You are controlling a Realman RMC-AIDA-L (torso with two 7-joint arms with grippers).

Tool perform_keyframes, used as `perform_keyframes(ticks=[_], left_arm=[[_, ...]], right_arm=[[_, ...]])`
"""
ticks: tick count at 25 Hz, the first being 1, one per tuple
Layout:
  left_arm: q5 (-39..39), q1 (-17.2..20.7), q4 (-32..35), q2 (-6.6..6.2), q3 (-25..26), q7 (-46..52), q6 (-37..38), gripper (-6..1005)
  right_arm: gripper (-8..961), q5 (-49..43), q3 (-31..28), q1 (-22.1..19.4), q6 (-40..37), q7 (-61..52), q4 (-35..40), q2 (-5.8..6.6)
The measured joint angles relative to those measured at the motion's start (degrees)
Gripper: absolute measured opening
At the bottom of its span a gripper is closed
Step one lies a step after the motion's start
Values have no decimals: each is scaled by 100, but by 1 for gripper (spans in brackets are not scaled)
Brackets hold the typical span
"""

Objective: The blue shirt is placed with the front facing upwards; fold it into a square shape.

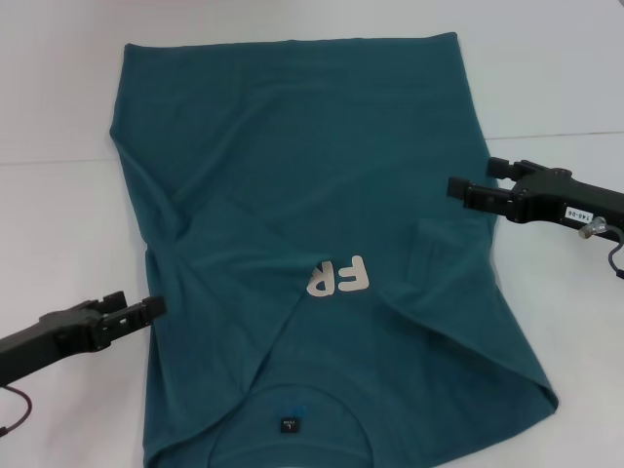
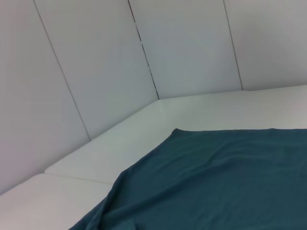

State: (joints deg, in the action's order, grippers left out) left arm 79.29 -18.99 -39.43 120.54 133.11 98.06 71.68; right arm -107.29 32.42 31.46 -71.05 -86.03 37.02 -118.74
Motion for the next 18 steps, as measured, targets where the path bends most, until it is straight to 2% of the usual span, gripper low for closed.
perform_keyframes(ticks=[7,12,18], left_arm=[[42,1,-119,100,390,-662,-22,833],[24,8,-222,96,433,-546,78,831],[-15,31,-228,-12,435,-94,286,830]], right_arm=[[928,-155,267,-90,-131,215,179,10],[927,-827,386,-361,-468,-949,948,8],[927,-1169,334,-701,-1316,-2125,2097,-51]])
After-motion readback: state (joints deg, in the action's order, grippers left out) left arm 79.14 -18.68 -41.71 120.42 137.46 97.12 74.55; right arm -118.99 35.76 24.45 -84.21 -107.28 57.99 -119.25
